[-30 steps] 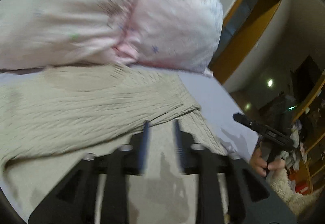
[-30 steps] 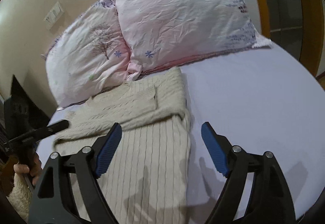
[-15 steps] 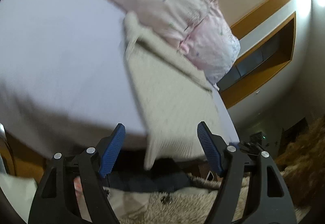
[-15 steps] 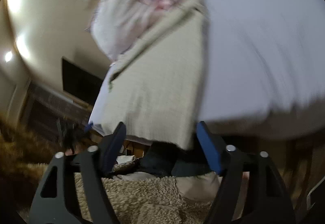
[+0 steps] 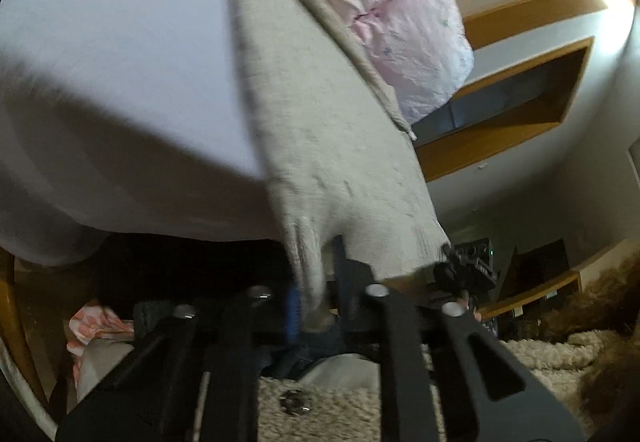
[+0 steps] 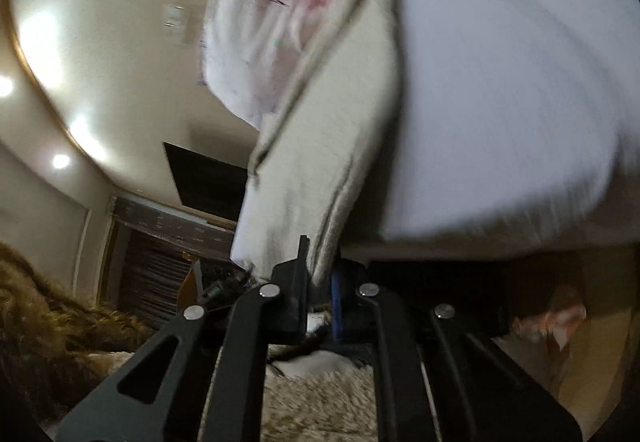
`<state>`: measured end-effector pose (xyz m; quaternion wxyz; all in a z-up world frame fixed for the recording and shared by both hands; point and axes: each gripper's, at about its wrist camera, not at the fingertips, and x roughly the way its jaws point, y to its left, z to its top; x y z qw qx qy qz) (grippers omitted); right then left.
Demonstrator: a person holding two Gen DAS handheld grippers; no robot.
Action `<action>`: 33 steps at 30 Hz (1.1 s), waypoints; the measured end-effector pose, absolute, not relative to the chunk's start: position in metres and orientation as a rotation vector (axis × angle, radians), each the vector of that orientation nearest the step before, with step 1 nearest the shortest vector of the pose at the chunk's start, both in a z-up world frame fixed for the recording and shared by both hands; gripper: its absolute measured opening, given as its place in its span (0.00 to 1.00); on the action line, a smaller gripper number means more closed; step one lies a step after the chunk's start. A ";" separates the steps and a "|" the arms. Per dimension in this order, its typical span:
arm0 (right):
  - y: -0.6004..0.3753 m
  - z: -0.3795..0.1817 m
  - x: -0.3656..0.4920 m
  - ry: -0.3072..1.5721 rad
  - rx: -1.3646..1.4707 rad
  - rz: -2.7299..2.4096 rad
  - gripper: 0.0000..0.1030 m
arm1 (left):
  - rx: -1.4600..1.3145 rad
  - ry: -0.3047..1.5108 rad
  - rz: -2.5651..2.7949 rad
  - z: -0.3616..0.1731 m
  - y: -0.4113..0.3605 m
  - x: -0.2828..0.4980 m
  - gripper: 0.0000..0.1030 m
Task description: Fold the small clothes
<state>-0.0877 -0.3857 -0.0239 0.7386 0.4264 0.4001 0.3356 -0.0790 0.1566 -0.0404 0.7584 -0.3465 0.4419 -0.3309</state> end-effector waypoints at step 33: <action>-0.382 0.032 0.191 0.768 0.715 0.096 0.96 | -0.655 0.888 -0.236 0.046 0.212 0.164 0.86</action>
